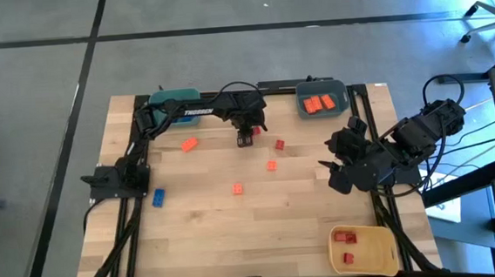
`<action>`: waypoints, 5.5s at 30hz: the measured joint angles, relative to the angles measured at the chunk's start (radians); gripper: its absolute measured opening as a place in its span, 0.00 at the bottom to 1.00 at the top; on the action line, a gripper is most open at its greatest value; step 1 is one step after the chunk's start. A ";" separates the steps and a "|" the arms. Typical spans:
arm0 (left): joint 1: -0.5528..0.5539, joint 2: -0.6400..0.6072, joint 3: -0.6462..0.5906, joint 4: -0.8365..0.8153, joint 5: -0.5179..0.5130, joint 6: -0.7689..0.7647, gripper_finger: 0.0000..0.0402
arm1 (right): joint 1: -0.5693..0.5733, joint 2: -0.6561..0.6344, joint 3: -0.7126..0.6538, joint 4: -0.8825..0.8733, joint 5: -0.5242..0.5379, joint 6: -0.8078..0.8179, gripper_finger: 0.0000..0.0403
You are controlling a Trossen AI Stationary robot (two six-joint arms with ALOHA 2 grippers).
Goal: Sort & place blocks by color
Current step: Put the red game piece into the yellow bin
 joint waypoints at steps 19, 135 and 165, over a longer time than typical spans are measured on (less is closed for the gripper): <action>0.001 -0.005 -0.062 0.039 0.038 -0.049 0.37 | 0.000 0.000 0.000 0.000 0.000 -0.002 0.65; -0.258 0.039 0.134 -0.203 -0.294 0.246 0.32 | 0.000 -0.001 0.000 0.003 0.001 0.026 0.65; -0.235 0.039 0.135 -0.094 -0.238 0.214 0.32 | 0.000 -0.001 0.000 0.003 0.001 0.105 0.65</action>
